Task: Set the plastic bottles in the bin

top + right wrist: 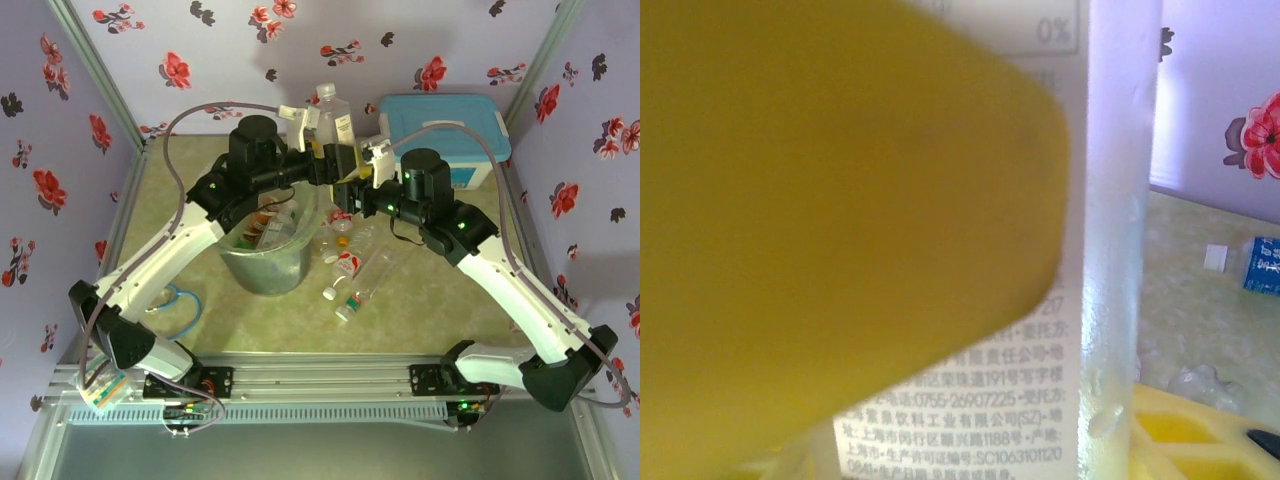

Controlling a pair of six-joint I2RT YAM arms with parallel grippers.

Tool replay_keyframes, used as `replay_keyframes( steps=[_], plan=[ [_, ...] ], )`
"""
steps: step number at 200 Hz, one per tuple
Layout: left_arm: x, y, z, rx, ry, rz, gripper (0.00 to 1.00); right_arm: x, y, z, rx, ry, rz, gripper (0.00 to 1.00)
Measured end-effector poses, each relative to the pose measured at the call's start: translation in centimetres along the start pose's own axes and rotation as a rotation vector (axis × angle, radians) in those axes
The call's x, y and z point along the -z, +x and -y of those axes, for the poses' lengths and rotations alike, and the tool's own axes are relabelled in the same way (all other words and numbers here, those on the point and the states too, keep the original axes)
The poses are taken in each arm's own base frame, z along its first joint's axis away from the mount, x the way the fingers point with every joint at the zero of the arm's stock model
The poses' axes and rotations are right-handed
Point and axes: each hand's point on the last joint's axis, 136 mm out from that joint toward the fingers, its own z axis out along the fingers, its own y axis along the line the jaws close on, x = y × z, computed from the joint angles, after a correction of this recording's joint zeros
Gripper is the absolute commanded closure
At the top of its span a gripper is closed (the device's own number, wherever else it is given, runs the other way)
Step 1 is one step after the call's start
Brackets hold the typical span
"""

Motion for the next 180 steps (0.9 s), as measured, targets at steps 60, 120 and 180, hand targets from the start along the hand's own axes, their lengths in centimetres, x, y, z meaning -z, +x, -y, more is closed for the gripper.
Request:
replay_keyframes(
  steps=[60, 120, 180],
  plan=[
    [0.0, -0.2, -0.5, -0.012, -0.023, 0.01, 0.51, -0.1, -0.1, 0.0, 0.003, 0.0, 0.004, 0.36],
    [0.8, -1.0, -2.2, 0.003, -0.06, 0.009, 0.55, 0.2, -0.7, 0.5, 0.094, 0.038, 0.028, 0.01],
    [6.9, -3.0, -6.7, -0.009, -0.301, -0.075, 0.58, 5.2, -2.2, 5.8, 0.133, 0.263, 0.13, 0.01]
  ],
)
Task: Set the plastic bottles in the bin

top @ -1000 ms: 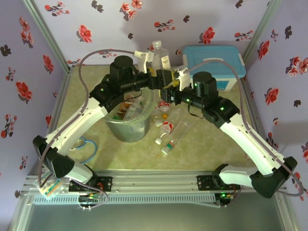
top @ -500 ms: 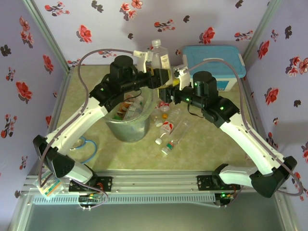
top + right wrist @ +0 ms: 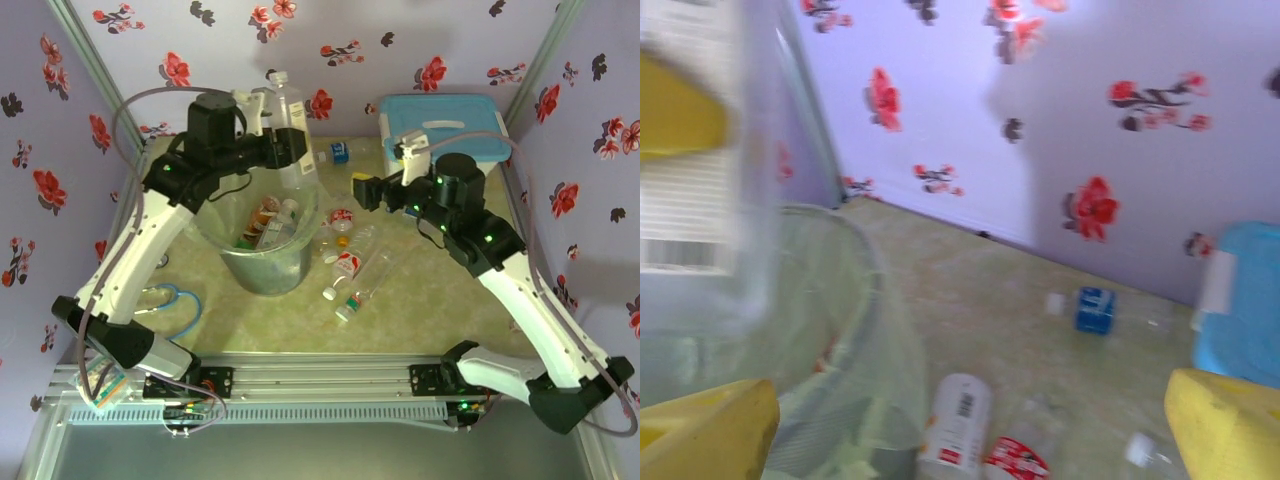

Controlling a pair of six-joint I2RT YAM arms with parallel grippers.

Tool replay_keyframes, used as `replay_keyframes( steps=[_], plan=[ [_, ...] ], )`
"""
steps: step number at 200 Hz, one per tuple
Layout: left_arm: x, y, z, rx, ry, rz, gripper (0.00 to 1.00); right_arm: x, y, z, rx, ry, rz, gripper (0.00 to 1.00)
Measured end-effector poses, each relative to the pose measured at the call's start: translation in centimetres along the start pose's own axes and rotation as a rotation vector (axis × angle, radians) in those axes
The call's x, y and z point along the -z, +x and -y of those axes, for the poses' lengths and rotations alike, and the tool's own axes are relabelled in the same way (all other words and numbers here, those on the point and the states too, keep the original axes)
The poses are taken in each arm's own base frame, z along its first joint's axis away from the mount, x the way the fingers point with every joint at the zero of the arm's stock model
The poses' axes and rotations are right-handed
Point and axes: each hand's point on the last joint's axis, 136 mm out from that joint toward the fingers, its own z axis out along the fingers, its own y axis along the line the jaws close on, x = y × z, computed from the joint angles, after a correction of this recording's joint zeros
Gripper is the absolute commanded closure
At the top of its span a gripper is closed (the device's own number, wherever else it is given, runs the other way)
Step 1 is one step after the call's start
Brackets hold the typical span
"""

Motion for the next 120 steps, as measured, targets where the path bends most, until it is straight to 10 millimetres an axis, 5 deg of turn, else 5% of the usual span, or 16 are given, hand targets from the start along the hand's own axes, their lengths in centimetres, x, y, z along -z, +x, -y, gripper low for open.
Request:
replay_keyframes(
  steps=[28, 58, 87, 120],
  plan=[
    [1.9, 2.4, -1.7, -0.042, -0.115, -0.116, 0.58, -0.1, 2.9, 3.3, -0.02, 0.115, -0.05, 0.01],
    [2.1, 7.8, -5.2, -0.043, -0.243, -0.315, 0.58, -0.7, 7.0, 5.9, -0.044, 0.194, -0.152, 0.01],
    [2.2, 12.7, -8.0, -0.033, -0.326, -0.482, 0.58, -0.7, 8.6, 6.8, -0.056, 0.217, -0.19, 0.01],
    [2.5, 14.6, -9.1, -0.047, -0.356, -0.556, 0.39, -0.7, 8.8, 7.0, -0.059, 0.225, -0.196, 0.01]
  ],
)
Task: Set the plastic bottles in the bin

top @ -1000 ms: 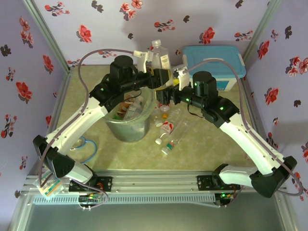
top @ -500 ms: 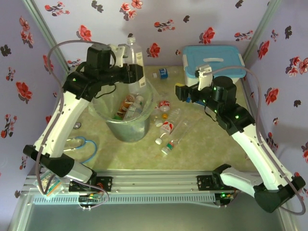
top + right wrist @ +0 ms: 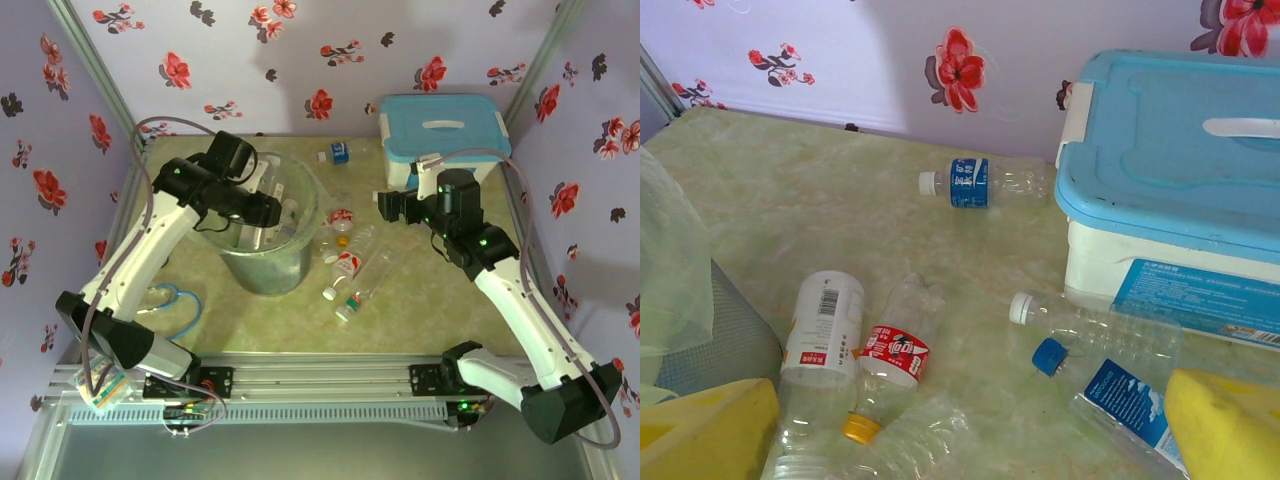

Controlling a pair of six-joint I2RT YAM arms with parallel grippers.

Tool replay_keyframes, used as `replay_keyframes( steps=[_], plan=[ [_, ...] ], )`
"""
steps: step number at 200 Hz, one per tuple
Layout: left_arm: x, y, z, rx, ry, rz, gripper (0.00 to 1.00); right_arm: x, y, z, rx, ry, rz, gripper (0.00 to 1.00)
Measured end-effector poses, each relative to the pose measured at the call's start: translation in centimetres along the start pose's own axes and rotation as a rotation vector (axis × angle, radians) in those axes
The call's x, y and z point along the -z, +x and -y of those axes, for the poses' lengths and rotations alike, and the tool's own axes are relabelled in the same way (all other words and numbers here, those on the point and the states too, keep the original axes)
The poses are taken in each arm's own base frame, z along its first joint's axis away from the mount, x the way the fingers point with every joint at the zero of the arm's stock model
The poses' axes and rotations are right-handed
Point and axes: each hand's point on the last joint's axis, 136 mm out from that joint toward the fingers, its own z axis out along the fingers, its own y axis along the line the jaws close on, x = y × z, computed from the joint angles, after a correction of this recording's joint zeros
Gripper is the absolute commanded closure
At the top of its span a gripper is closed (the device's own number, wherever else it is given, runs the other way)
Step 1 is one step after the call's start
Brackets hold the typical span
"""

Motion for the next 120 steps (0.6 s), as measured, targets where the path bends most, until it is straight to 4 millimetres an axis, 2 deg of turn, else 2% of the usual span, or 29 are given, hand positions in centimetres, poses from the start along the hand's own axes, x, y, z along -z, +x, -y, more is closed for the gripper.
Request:
replay_keyframes(
  steps=[13, 25, 59, 75, 87, 120],
  plan=[
    [0.0, 0.0, 0.0, -0.017, -0.002, 0.002, 0.27, -0.1, 0.1, 0.1, 0.0, 0.004, -0.002, 0.01],
    [0.1, 0.0, 0.0, -0.023, -0.002, 0.002, 0.21, -0.2, 0.1, 0.1, -0.001, 0.004, -0.006, 0.01],
    [1.0, -0.7, 0.1, -0.043, -0.002, 0.029, 0.18, -0.5, 0.5, 0.1, -0.021, 0.005, -0.021, 0.01],
    [1.4, -1.1, 0.2, -0.048, -0.001, 0.049, 0.21, -0.7, 0.6, 0.2, -0.03, 0.006, -0.027, 0.01],
    [1.5, -1.3, 0.1, -0.046, -0.009, 0.059, 0.29, -0.8, 0.8, 0.3, -0.046, 0.011, -0.035, 0.01],
    [0.5, -1.4, -0.8, -0.038, -0.036, 0.072, 0.4, -1.0, 1.5, 1.1, -0.085, 0.034, -0.062, 0.01]
  ],
)
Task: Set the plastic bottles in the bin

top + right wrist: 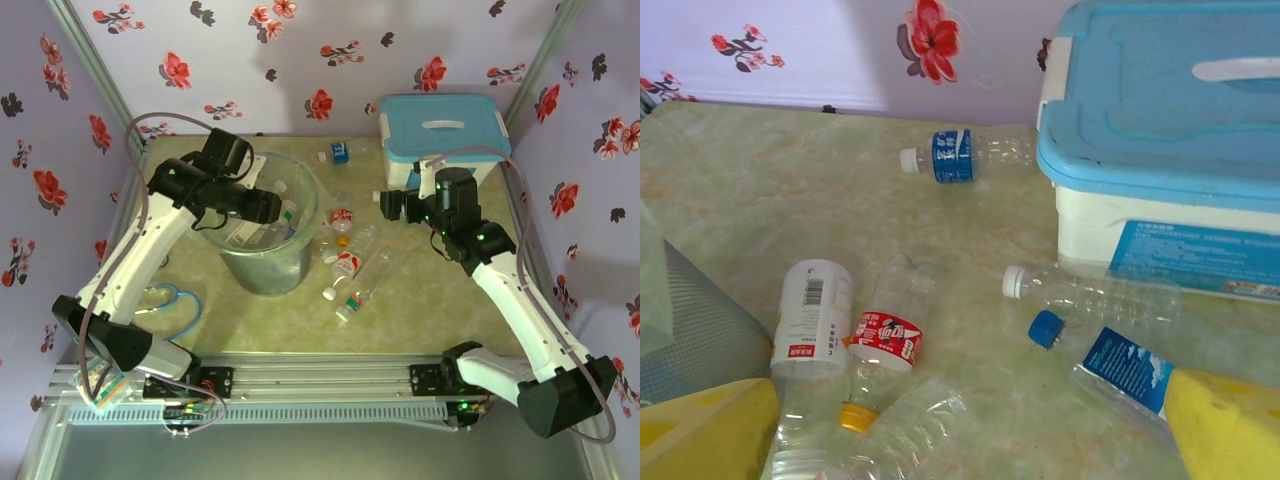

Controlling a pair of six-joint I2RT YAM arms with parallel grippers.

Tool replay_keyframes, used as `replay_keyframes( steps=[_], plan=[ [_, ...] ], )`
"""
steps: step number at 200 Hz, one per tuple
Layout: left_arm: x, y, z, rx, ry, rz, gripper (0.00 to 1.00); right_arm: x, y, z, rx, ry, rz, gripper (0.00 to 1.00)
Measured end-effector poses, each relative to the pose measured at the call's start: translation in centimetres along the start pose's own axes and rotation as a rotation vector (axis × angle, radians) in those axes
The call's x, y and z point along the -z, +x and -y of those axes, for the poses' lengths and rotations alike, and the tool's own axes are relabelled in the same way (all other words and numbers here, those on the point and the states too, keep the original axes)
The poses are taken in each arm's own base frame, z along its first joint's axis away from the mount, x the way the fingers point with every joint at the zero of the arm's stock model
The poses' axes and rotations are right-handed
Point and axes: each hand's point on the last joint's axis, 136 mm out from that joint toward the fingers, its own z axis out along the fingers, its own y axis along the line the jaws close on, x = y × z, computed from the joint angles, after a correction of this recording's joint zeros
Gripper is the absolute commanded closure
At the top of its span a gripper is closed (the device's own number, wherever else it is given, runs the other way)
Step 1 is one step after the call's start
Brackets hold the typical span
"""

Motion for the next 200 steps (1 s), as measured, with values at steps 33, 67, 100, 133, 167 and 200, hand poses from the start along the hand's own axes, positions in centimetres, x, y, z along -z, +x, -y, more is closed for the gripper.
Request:
replay_keyframes(
  steps=[33, 67, 100, 133, 167, 200],
  plan=[
    [-2.1, 0.8, -1.3, 0.023, -0.04, -0.016, 0.44, 0.0, 0.6, 0.3, -0.029, 0.011, -0.026, 0.01],
    [-4.5, 2.6, -2.4, 0.066, -0.061, -0.048, 0.44, 0.2, 2.2, 0.9, -0.118, 0.038, -0.09, 0.03],
    [-5.0, 2.4, -2.5, 0.092, -0.052, -0.005, 0.45, 0.4, 4.1, 1.1, -0.225, 0.05, -0.149, 0.05],
    [-4.2, 1.7, -2.8, 0.102, -0.055, 0.018, 0.39, 0.8, 8.2, 0.8, -0.397, 0.032, -0.201, 0.16],
    [-0.8, -1.5, -2.0, 0.086, -0.039, 0.126, 0.25, -0.3, 13.4, 0.7, -0.567, 0.047, -0.314, 0.22],
    [2.5, -2.6, -1.1, 0.087, 0.008, 0.233, 0.16, -1.6, 16.4, 0.4, -0.667, 0.066, -0.383, 0.16]
  ],
)
